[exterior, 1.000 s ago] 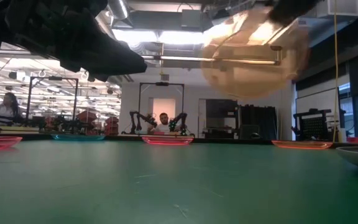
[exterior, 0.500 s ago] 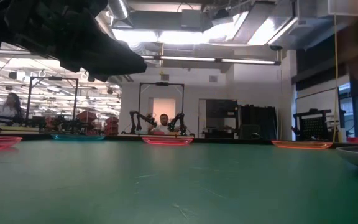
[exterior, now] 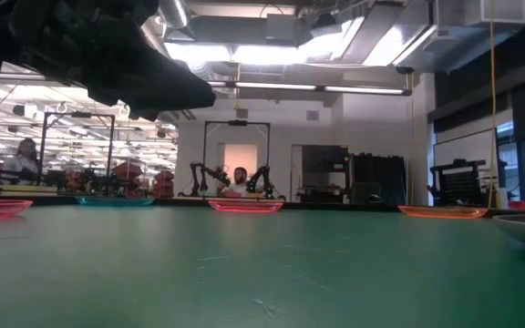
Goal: Stack plastic plates
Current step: Stack the bottom transparent orange plate on top of the transparent green plate, then stack the transparent orange plate on top of the transparent orange plate
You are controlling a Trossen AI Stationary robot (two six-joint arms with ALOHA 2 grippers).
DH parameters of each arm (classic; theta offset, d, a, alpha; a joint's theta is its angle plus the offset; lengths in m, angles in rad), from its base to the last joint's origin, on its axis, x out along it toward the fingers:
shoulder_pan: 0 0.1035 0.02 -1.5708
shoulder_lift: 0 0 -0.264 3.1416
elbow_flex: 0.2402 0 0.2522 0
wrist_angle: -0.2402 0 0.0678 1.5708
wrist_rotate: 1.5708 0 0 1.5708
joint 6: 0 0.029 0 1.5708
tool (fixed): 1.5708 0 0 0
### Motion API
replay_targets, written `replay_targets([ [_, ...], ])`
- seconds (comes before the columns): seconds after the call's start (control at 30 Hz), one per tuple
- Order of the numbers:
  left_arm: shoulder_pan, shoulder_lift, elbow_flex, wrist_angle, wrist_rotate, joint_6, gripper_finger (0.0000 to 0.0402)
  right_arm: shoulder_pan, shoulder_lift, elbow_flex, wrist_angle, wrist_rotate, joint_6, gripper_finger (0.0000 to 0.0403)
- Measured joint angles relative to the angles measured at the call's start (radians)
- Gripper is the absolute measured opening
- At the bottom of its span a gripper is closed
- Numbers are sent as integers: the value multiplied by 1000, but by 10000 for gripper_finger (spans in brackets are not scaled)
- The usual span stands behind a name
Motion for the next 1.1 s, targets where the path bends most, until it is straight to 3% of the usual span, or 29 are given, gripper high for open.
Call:
replay_targets([
  [0.13,2,0,0,0,0,0,92,-25,33,0,5,-13,-13,35],
  [0.37,1,0,0,0,0,-3,92,-67,34,0,66,-122,-35,124],
  [0.53,2,0,0,0,0,-4,92,-127,2,0,101,-163,-162,166],
  [0.67,2,0,0,0,0,-4,92,-202,-5,0,16,-48,-307,176],
  [0.8,2,0,0,-1,0,-4,92,-292,-5,0,-159,169,-396,177],
  [0.93,2,0,0,-1,0,-4,92,-370,-5,0,-343,395,-411,177],
  [1.1,2,0,0,-1,0,-4,92,-458,-5,0,-488,544,-425,177],
])
